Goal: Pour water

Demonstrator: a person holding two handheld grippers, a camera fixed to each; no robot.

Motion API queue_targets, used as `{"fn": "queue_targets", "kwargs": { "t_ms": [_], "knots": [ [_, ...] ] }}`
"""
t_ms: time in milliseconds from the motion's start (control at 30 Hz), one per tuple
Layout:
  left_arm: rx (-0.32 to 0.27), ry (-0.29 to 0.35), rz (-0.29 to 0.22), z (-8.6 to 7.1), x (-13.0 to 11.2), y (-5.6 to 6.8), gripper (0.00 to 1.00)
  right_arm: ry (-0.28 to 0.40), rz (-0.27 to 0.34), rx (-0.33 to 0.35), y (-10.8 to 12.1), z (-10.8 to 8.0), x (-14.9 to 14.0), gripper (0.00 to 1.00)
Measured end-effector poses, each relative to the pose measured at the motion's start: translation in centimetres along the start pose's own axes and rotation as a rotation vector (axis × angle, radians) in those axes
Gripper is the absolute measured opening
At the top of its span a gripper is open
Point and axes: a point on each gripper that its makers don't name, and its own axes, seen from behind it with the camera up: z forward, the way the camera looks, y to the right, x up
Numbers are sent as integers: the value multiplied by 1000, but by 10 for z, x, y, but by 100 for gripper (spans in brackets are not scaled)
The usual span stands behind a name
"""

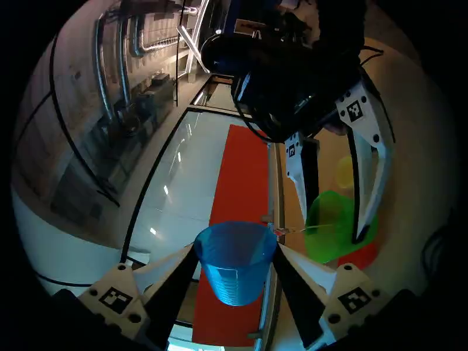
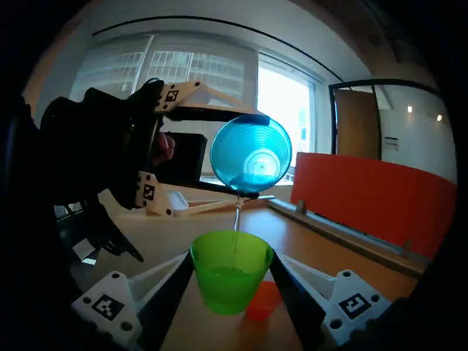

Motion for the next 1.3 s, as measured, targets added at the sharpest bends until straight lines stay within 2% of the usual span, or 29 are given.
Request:
{"fn": "queue_targets", "kwargs": {
  "t_ms": [900,1300],
  "knots": [
    [-1,-2,54,7,-1,7,86,3,1,-2,0,0,0,92],
    [4,-6,72,6,0,4,86,5,2,-3,0,0,-1,92]
  ]
}}
